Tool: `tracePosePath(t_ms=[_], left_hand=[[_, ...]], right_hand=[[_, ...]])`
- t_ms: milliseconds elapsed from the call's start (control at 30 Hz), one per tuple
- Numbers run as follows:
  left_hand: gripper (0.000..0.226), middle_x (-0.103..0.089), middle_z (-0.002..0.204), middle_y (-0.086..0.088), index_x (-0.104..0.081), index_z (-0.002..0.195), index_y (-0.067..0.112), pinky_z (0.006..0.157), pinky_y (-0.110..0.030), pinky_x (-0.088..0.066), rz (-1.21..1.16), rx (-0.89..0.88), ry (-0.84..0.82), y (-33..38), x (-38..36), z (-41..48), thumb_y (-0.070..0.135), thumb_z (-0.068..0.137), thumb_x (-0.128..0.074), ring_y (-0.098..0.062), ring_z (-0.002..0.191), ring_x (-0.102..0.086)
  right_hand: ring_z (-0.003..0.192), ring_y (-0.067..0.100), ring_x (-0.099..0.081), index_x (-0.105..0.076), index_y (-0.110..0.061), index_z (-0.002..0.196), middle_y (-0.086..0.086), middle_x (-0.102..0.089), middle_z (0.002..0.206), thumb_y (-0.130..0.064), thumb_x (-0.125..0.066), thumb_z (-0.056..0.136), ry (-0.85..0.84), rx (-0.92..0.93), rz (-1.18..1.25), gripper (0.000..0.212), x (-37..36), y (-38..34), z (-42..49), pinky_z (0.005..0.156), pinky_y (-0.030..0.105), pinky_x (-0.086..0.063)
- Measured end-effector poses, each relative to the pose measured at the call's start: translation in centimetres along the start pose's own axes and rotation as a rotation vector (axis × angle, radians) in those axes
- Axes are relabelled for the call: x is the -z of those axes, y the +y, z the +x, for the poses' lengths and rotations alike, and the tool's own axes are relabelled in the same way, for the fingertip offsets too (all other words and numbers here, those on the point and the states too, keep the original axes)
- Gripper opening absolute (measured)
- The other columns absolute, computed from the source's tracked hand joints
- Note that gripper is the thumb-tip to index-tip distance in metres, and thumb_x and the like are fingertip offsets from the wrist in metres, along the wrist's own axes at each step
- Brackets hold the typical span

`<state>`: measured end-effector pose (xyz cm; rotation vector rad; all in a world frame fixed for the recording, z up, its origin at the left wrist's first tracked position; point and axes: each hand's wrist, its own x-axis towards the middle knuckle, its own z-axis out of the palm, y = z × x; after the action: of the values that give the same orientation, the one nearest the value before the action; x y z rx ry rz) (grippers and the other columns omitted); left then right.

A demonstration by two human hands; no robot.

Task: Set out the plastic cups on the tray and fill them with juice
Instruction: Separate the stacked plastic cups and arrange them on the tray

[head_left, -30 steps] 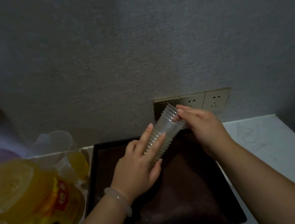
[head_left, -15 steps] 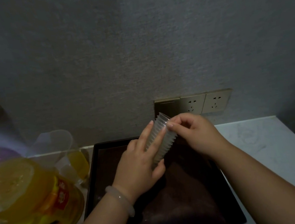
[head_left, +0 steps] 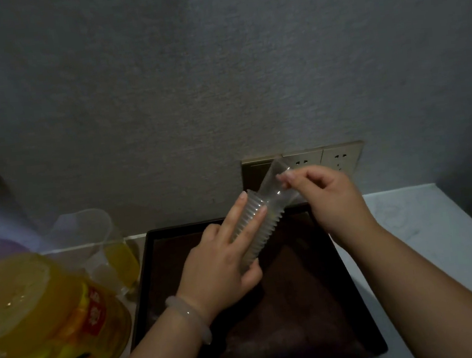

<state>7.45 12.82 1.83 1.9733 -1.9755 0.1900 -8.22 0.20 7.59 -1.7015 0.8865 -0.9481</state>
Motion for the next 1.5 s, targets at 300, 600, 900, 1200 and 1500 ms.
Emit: tracePosePath(t_ms=[300,600,900,1200,1500], left_hand=[[0.094,-0.005,0.16,0.002,-0.003,0.151,0.039,0.045,-0.022,-0.048,0.007,0.049,-0.067,-1.2,-1.4,-0.1,0.049,0.075,-0.059,-0.02,0.089,-0.056],[0.086,0.008,0.16,0.007,0.005,0.149,0.044,0.049,-0.021,-0.045,0.043,0.059,-0.132,-1.6,-2.8,0.3,0.054,0.075,-0.039,-0.019,0.092,-0.053],[0.085,-0.004,0.16,0.002,-0.006,0.15,0.04,0.043,-0.016,-0.042,0.043,0.103,-0.154,-1.7,-3.3,-0.5,0.055,0.075,-0.042,-0.015,0.086,-0.055],[0.084,-0.005,0.16,0.002,-0.011,0.15,0.039,0.04,-0.018,-0.041,0.04,0.092,-0.171,-1.7,-3.2,-0.7,0.054,0.074,-0.042,-0.016,0.083,-0.055],[0.084,-0.001,0.16,0.003,-0.007,0.15,0.04,0.042,-0.018,-0.042,0.04,0.083,-0.165,-2.1,-3.0,-1.2,0.054,0.075,-0.041,-0.016,0.085,-0.055]], right_hand=[[0.105,0.008,-0.05,-0.065,-0.021,0.075,-0.006,-0.055,0.112,-0.02,-0.07,0.085,0.057,-0.002,-0.46,0.012,1.2,7.7,0.9,0.081,0.016,-0.035],[0.11,0.011,-0.051,-0.07,-0.015,0.095,0.002,-0.06,0.122,-0.023,-0.069,0.087,-0.072,-0.03,-0.587,0.011,0.3,11.6,1.4,0.089,0.02,-0.035],[0.135,0.021,-0.039,-0.069,-0.017,0.106,0.0,-0.056,0.135,-0.025,-0.073,0.084,-0.085,-0.016,-0.629,0.023,0.5,12.6,1.2,0.11,0.038,-0.032],[0.124,0.018,-0.048,-0.071,-0.014,0.1,0.002,-0.059,0.131,-0.018,-0.071,0.085,-0.062,-0.036,-0.602,0.015,0.7,12.5,1.8,0.099,0.022,-0.031],[0.137,0.022,-0.036,-0.068,-0.02,0.113,-0.001,-0.052,0.14,-0.031,-0.074,0.081,-0.048,-0.06,-0.628,0.034,0.7,11.7,1.1,0.113,0.044,-0.031]])
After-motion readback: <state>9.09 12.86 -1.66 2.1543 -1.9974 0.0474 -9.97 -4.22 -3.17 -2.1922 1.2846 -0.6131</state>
